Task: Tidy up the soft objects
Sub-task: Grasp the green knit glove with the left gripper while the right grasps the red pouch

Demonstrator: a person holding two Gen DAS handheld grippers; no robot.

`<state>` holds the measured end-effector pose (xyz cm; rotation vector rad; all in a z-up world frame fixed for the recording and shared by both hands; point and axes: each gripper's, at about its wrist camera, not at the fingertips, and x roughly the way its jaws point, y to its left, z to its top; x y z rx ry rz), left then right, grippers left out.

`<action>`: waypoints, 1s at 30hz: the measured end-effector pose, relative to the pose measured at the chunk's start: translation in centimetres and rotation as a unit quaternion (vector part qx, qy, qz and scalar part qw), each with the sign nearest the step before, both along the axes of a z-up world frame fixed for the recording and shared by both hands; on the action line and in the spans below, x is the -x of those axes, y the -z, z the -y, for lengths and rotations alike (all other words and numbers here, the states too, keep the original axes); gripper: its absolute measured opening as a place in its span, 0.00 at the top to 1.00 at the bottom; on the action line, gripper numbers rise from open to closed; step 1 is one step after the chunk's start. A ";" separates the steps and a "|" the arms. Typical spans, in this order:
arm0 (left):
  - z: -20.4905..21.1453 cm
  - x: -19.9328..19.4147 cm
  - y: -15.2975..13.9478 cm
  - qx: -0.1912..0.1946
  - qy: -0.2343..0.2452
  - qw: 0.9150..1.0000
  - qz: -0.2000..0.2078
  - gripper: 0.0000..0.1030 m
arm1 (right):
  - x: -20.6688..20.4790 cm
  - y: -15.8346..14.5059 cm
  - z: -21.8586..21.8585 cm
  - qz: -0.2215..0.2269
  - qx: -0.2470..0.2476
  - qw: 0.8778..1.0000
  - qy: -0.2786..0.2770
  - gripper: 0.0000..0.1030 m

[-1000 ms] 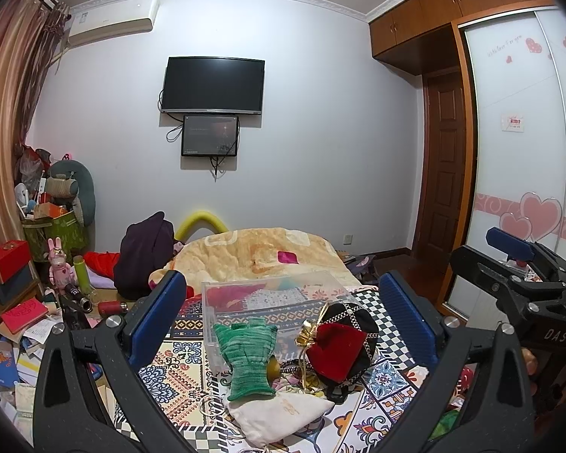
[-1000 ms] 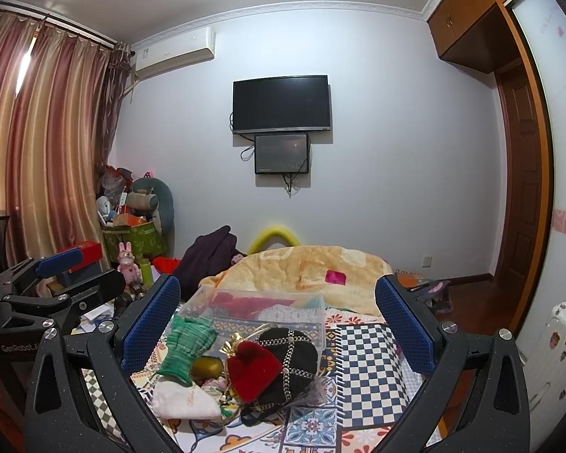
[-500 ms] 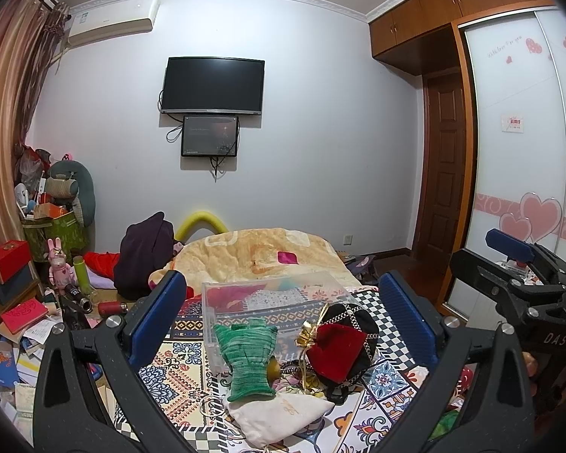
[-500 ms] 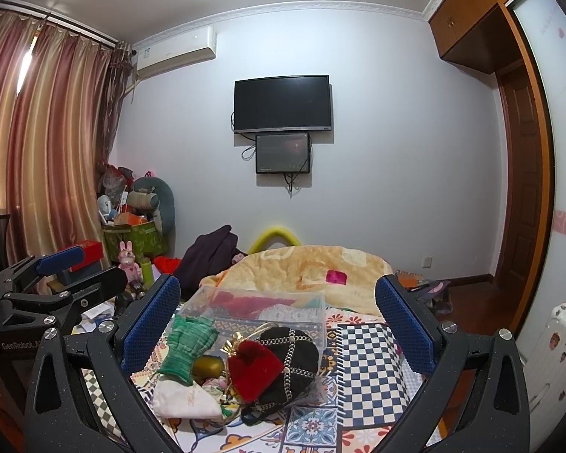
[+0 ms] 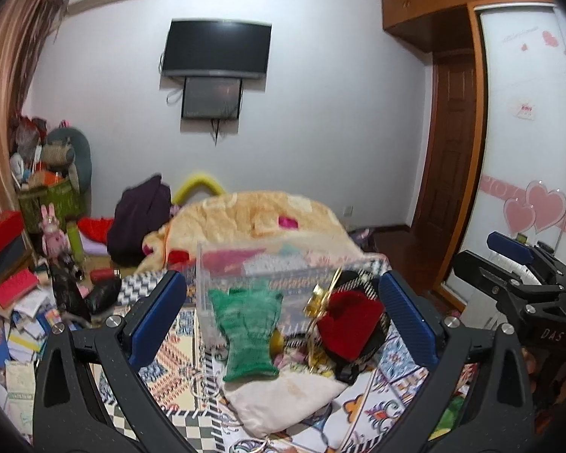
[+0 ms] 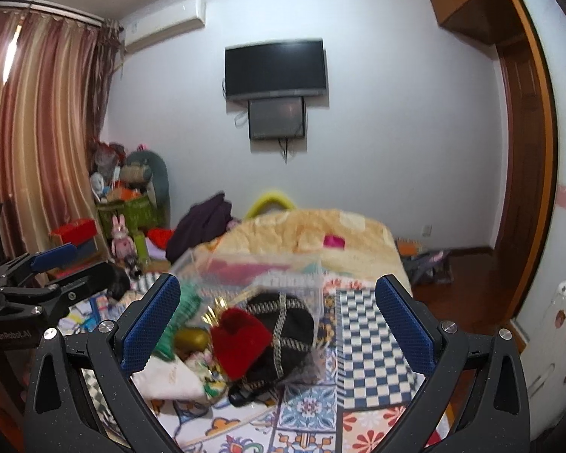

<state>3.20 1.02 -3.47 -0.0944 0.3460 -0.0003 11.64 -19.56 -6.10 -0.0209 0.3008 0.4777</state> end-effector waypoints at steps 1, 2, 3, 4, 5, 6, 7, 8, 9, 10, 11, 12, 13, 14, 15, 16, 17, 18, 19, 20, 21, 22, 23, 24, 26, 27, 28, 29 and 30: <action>-0.2 -0.5 0.6 0.000 -0.001 1.000 -0.011 0.00 | -0.5 0.6 0.0 -0.011 0.004 1.000 -0.001 0.00; -0.4 -0.9 1.4 0.002 -0.003 1.000 -0.023 0.00 | -0.8 1.1 0.0 -0.019 0.007 1.000 -0.001 0.00; -0.7 -1.4 2.1 0.004 -0.004 0.999 -0.036 0.00 | -1.3 1.7 -0.1 -0.032 0.010 0.999 -0.003 0.00; -1.1 -1.9 2.8 0.009 -0.004 0.999 -0.047 0.00 | -1.8 2.4 -0.1 -0.047 0.012 0.999 -0.006 0.00; -1.3 -2.3 3.3 0.012 -0.006 0.998 -0.056 0.00 | -2.1 2.9 0.0 -0.058 0.013 0.998 -0.009 0.00; -1.6 -2.7 3.9 0.016 -0.008 0.998 -0.065 0.00 | -2.7 3.6 0.0 -0.074 0.015 0.997 -0.012 0.00; -2.0 -3.4 4.7 0.022 -0.011 0.997 -0.078 0.00 | -3.1 4.0 0.0 -0.085 0.015 0.996 -0.014 0.00; -2.2 -3.8 5.3 0.027 -0.014 0.996 -0.086 0.00 | -3.5 4.4 0.0 -0.097 0.016 0.995 -0.016 0.00; -2.6 -4.3 5.9 0.032 -0.016 0.995 -0.095 0.00 | -4.1 5.0 0.0 -0.109 0.017 0.994 -0.017 0.00; -3.0 -4.8 6.4 0.039 -0.019 0.994 -0.103 0.00 | -4.6 5.5 -0.1 -0.123 0.018 0.992 -0.020 0.00; -3.5 -5.3 7.1 0.048 -0.021 0.993 -0.111 0.01 | -4.9 5.8 -0.1 -0.132 0.017 0.991 -0.022 0.00; -3.8 -5.8 7.6 0.055 -0.023 0.991 -0.117 0.05 | -5.3 6.1 0.0 -0.143 0.015 0.989 -0.026 0.00; -4.1 -6.2 8.0 0.061 -0.023 0.990 -0.123 0.13 | -5.4 6.3 -0.1 -0.149 0.013 0.988 -0.031 0.02; -4.4 -6.7 8.4 0.068 -0.022 0.989 -0.132 0.16 | -5.5 6.6 -0.2 -0.151 0.010 0.988 -0.033 0.04; -4.6 -7.0 8.8 0.073 -0.022 0.987 -0.138 0.18 | -5.4 6.7 -0.2 -0.151 0.008 0.988 -0.037 0.08; -4.8 -7.4 9.1 0.079 -0.021 0.986 -0.143 0.20 | -5.3 6.6 -0.3 -0.150 0.008 0.988 -0.042 0.13; -4.9 -7.7 9.5 0.082 -0.020 0.986 -0.145 0.21 | -5.1 6.5 -0.4 -0.146 0.008 0.988 -0.048 0.15; -4.9 -7.9 9.6 0.082 -0.019 0.986 -0.146 0.24 | -5.0 6.4 -0.6 -0.141 0.008 0.989 -0.054 0.19; -4.8 -8.1 9.8 0.081 -0.016 0.986 -0.148 0.27 | -4.9 6.2 -0.8 -0.135 0.009 0.989 -0.060 0.23; -4.6 -8.2 9.9 0.079 -0.013 0.986 -0.148 0.28 | -4.8 5.9 -1.2 -0.130 0.009 0.989 -0.065 0.24; -4.4 -8.3 9.9 0.077 -0.011 0.986 -0.148 0.31 | -4.8 5.7 -1.5 -0.125 0.009 0.989 -0.073 0.26; -4.3 -8.4 10.0 0.074 -0.008 0.986 -0.147 0.33 | -4.9 5.5 -1.9 -0.120 0.010 0.990 -0.079 0.29; -4.1 -8.5 10.0 0.073 -0.006 0.986 -0.147 0.34 | -5.2 5.4 -2.3 -0.116 0.012 0.989 -0.086 0.30; -4.0 -8.5 10.0 0.072 -0.003 0.987 -0.147 0.37 | -5.2 5.4 -2.9 -0.114 0.016 0.989 -0.094 0.34; -3.9 -8.6 10.0 0.071 0.003 0.987 -0.146 0.42 | -6.0 5.8 -3.7 -0.117 0.027 0.987 -0.104 0.42; -4.0 -8.8 10.0 0.073 0.006 0.987 -0.147 0.46 | -6.2 6.2 -4.2 -0.124 0.032 0.986 -0.110 0.47; -3.9 -9.0 10.1 0.075 0.013 0.986 -0.148 0.53 | -6.5 6.6 -4.5 -0.130 0.035 0.984 -0.113 0.53; -3.9 -9.0 10.1 0.077 0.018 0.986 -0.149 0.55 | -6.6 6.8 -5.0 -0.137 0.037 0.983 -0.117 0.57; -3.8 -8.9 10.1 0.078 0.021 0.985 -0.150 0.61 | -6.8 7.2 -5.3 -0.145 0.040 0.981 -0.120 0.67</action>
